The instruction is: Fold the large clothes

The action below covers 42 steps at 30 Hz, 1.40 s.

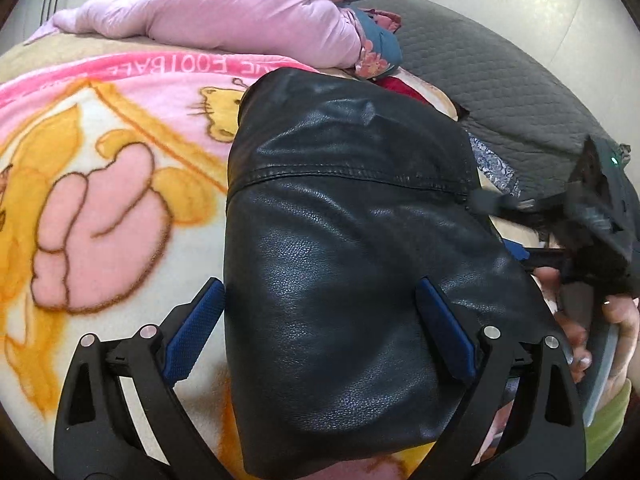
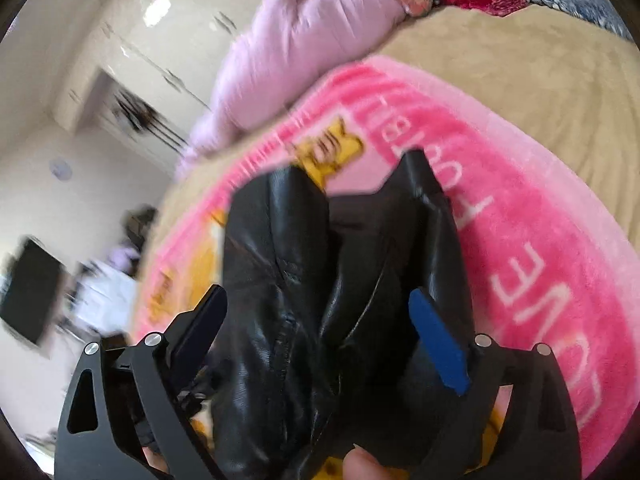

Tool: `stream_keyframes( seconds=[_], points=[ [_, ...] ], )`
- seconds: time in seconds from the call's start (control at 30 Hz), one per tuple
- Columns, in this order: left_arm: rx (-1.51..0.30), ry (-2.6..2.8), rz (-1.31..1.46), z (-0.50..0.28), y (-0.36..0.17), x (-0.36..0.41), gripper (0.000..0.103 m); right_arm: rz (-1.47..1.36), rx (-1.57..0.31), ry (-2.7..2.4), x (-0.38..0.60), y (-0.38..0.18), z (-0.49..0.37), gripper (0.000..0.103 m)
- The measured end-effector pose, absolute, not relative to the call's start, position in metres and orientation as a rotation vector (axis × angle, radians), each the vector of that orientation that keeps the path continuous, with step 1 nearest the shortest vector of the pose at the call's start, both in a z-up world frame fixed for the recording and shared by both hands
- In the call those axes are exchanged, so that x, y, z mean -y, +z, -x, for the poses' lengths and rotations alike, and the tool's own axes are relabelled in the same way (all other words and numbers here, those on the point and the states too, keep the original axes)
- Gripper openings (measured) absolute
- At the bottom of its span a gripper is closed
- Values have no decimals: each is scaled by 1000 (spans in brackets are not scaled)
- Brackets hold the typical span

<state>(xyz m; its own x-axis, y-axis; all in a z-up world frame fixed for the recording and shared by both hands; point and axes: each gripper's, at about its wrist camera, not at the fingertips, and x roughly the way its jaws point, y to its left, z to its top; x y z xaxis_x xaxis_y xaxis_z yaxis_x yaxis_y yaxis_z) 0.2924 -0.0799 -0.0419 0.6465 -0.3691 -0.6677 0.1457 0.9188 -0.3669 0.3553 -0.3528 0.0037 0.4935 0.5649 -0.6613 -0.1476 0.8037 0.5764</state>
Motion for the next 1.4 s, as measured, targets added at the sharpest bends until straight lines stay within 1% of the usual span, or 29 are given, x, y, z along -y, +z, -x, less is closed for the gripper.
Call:
stream_keyframes(
  seconds=[0.07, 0.1, 0.13, 0.17, 0.23, 0.27, 0.33, 0.4, 0.5, 0.57, 0.7, 0.8, 0.83, 0.9, 0.93, 0.97, 1.0, 1.03, 1.1, 1.17, 1.3, 1.4],
  points=[
    [-824, -287, 286, -294, -42, 81, 89, -390, -993, 403, 332, -3, -359, 90],
    [-834, -283, 295, -295, -42, 79, 89, -348, -989, 359, 326, -6, -358, 75],
    [-832, -294, 318, -296, -41, 75, 89, -316, -972, 334, 320, -7, -358, 46],
    [-815, -320, 352, -295, -36, 69, 89, -279, -943, 350, 312, -6, -357, 30],
    [-773, -337, 375, -294, -23, 61, 90, -223, -876, 362, 306, 3, -351, 17],
    [-750, -325, 374, -293, -15, 57, 90, -249, -834, 399, 310, 13, -346, 15],
    [-744, -338, 397, -297, -8, 50, 93, -273, -757, 461, 320, 33, -339, 14],
    [-795, -348, 411, -310, -14, 52, 93, -225, -673, 463, 336, 53, -330, 14],
    [-885, -389, 453, -327, -34, 64, 93, -264, -631, 458, 368, 55, -330, 14],
    [-918, -431, 509, -332, -45, 71, 93, -312, -680, 464, 387, 34, -341, 15],
    [-936, -444, 545, -332, -58, 79, 94, -348, -789, 436, 395, -6, -356, 21],
    [-941, -437, 529, -331, -59, 83, 95, -359, -818, 398, 396, -20, -359, 30],
    [-938, -433, 517, -328, -56, 85, 95, -358, -830, 381, 395, -23, -359, 36],
    [-924, -415, 475, -328, -51, 89, 95, -378, -857, 359, 398, -32, -357, 40],
    [-917, -409, 457, -327, -48, 90, 95, -384, -859, 354, 397, -32, -357, 47],
    [-913, -401, 439, -328, -46, 92, 95, -389, -865, 339, 400, -32, -355, 61],
    [-909, -391, 421, -326, -44, 92, 95, -382, -875, 314, 403, -31, -353, 67],
    [-906, -381, 403, -325, -42, 93, 95, -382, -878, 301, 406, -29, -354, 76],
    [-895, -363, 363, -323, -39, 95, 95, -408, -872, 315, 412, -25, -347, 79],
    [-885, -350, 329, -322, -36, 99, 94, -439, -854, 332, 419, -18, -342, 89],
    [-876, -334, 293, -322, -34, 101, 94, -463, -820, 380, 423, -4, -328, 90],
    [-876, -333, 277, -323, -34, 102, 94, -436, -865, 384, 420, -8, -329, 90]
  ],
)
